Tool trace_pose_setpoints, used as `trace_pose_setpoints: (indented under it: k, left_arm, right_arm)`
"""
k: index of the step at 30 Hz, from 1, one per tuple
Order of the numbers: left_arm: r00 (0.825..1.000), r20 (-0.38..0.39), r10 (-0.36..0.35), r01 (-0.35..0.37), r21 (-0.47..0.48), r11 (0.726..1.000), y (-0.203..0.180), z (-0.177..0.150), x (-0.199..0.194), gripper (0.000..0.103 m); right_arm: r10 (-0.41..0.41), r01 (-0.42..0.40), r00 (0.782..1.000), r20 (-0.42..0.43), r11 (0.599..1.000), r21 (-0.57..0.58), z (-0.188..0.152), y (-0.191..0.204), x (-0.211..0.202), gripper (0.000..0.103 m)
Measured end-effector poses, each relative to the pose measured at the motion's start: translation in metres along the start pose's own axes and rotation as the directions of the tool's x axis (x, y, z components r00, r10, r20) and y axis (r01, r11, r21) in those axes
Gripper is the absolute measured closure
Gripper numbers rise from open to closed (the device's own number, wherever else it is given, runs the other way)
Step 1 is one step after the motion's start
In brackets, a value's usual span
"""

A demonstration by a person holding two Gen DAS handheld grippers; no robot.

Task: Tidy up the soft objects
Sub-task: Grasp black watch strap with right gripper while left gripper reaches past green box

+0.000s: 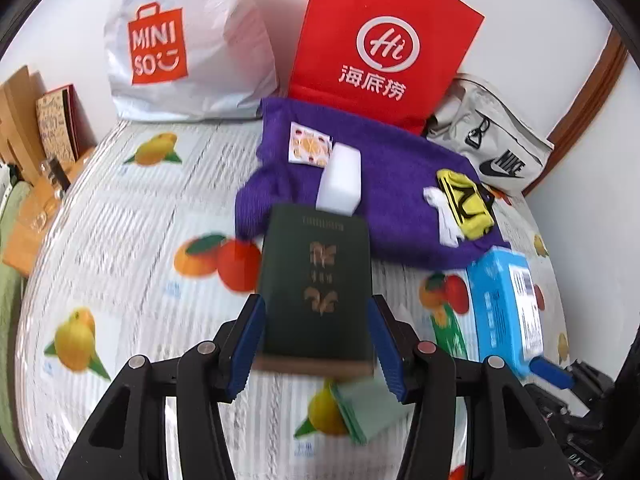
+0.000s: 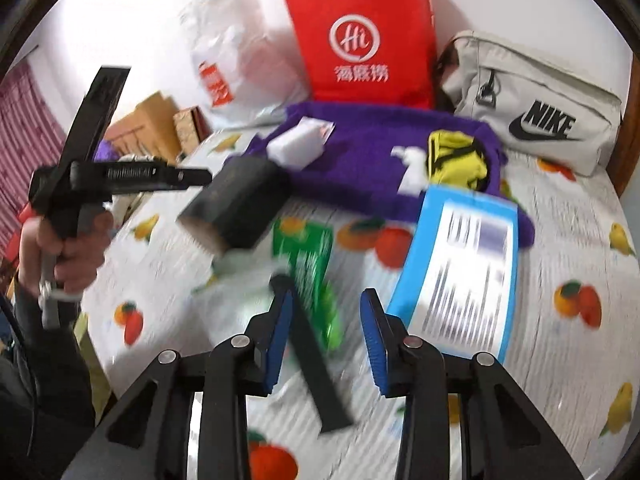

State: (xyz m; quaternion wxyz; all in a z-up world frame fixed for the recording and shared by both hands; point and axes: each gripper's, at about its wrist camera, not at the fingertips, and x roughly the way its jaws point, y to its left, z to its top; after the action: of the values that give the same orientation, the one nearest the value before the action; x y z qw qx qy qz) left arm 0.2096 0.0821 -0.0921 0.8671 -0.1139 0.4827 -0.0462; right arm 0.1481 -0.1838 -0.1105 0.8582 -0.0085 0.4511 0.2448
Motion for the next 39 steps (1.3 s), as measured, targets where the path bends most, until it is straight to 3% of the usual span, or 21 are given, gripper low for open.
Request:
trace_pose_setpoints:
  k: [3, 6, 16, 17, 19, 30, 39]
  left_arm:
    - [1.0, -0.014, 0.001, -0.001, -0.009, 1.0, 0.002, -0.016, -0.002, 0.052]
    - [1.0, -0.023, 0.009, -0.009, -0.016, 1.0, 0.004, -0.031, -0.006, 0.052]
    - [0.998, -0.049, 0.025, -0.026, -0.036, 0.999, 0.015, -0.067, -0.011, 0.052]
    - [0.998, -0.051, 0.025, -0.027, -0.041, 0.999, 0.016, -0.069, -0.011, 0.052]
    - [0.998, -0.056, 0.027, -0.03, -0.05, 0.998, 0.018, -0.071, -0.011, 0.052]
    - [0.998, -0.07, -0.001, -0.001, -0.024, 1.0, 0.008, -0.079, -0.006, 0.052]
    - [0.994, -0.067, -0.082, 0.084, 0.038, 0.996, -0.02, -0.088, -0.005, 0.052]
  right_arm:
    - [0.036, -0.036, 0.999, -0.015, 0.999, 0.008, -0.016, 0.002, 0.006, 0.066]
    - [0.021, -0.022, 0.999, -0.039, 1.0, -0.011, -0.026, 0.005, 0.02, 0.066]
    - [0.027, -0.033, 0.995, -0.095, 0.998, -0.063, -0.032, 0.004, 0.059, 0.069]
    - [0.024, -0.03, 0.996, -0.084, 0.997, -0.075, -0.032, 0.006, 0.058, 0.079]
    - [0.003, -0.01, 0.998, -0.062, 0.993, -0.12, -0.032, 0.011, 0.051, 0.082]
    - [-0.003, 0.005, 1.0, 0.031, 0.997, -0.072, -0.034, 0.007, 0.003, 0.083]
    - [-0.066, 0.066, 0.998, 0.011, 0.997, -0.032, -0.065, -0.002, -0.017, 0.083]
